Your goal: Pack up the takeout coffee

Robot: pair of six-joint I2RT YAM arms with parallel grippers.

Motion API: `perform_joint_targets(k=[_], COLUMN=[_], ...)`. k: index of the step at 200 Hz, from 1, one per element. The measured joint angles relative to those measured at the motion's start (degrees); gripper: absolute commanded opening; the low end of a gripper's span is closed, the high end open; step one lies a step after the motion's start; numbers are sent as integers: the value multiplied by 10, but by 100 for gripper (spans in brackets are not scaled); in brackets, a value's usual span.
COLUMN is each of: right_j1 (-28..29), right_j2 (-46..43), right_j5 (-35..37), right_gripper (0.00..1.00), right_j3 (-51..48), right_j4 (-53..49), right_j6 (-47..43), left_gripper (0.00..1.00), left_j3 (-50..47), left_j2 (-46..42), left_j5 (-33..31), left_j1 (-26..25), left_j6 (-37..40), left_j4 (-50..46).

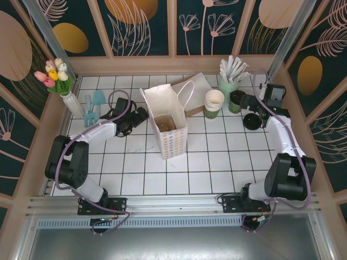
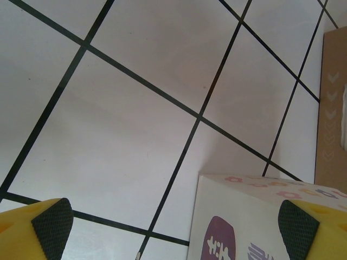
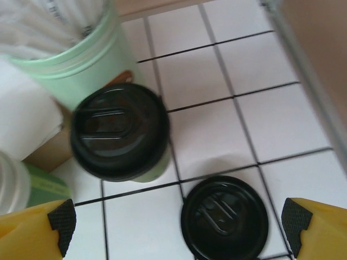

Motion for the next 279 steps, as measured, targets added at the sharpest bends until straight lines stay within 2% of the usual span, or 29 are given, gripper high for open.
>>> perform_joint_targets(k=[30, 96, 178, 279], right_j1=[-4, -12, -12, -12], right_j2=[53, 155, 225, 232], right_j5=[-72, -142, -159, -197], right_gripper=[99, 99, 99, 99], right_j3=[4, 62, 129, 134], right_j4=[49, 54, 54, 54], right_j6=[-29, -73, -83, -83], left_gripper=[99, 98, 99, 98], left_j3=[0, 0, 0, 0], left_j2=[0, -4, -4, -4], left_j5=[-3, -17, -27, -29], left_j1=[0, 0, 0, 0], left_j6=[2, 8, 9, 10], left_j4=[-3, -10, -15, -15])
